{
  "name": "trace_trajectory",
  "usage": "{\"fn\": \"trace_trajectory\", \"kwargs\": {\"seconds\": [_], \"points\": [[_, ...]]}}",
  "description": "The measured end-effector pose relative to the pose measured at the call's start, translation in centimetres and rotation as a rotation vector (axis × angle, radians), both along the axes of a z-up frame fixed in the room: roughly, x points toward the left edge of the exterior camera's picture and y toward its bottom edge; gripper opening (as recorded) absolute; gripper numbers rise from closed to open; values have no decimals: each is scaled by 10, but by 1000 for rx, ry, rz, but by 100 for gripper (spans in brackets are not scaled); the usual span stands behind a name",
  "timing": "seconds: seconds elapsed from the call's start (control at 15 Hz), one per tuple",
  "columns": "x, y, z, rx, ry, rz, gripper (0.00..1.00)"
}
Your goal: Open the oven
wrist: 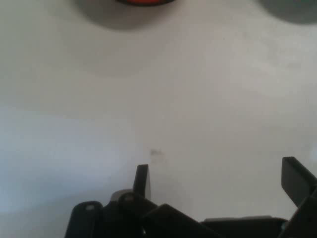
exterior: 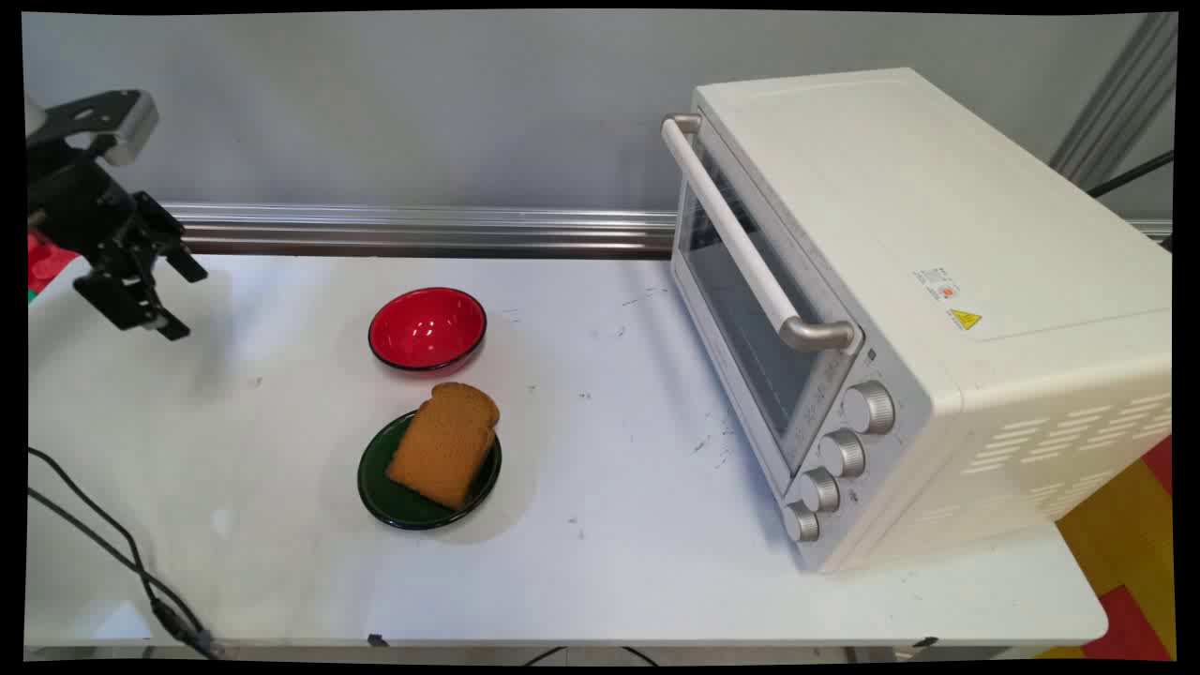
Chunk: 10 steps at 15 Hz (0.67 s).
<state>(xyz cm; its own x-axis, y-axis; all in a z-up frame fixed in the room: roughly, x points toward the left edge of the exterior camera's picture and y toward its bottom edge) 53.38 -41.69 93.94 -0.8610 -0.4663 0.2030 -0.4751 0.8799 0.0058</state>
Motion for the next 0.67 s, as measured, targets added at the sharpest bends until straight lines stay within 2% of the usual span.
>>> {"fn": "trace_trajectory", "kwargs": {"seconds": [0.33,0.67], "points": [[-20,-5,-11,1,44,5,100],[-60,-14,-8,-19,96,15,100]]}}
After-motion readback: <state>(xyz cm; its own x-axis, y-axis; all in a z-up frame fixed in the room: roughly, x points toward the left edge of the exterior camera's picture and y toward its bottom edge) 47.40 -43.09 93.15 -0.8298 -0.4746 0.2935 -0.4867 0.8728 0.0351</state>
